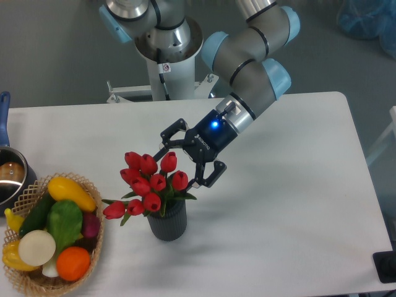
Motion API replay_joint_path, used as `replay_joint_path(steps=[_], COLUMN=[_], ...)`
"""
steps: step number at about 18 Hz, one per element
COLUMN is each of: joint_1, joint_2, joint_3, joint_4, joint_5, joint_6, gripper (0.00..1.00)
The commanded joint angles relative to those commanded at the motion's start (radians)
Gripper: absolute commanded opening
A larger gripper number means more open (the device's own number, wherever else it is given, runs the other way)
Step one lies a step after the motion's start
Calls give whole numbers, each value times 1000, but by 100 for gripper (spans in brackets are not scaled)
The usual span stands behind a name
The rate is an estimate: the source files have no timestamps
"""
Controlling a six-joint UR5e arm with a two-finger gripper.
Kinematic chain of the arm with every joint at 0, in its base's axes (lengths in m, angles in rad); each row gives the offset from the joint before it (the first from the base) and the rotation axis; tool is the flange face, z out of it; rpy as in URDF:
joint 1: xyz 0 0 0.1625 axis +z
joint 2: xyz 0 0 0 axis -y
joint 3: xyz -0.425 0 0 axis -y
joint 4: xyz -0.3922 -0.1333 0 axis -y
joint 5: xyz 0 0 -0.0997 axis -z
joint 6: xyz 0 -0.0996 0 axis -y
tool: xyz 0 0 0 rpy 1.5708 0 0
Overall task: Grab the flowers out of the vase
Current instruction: 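Adjust the grip on the tulip stems, tightening around the bunch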
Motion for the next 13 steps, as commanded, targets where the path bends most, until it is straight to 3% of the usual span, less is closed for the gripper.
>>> replay_joint_path(steps=[13], joint_1=[-15], joint_2=[-14], joint_3=[2], joint_4=[0], joint_5=[-29], joint_6=[117], gripper=[100])
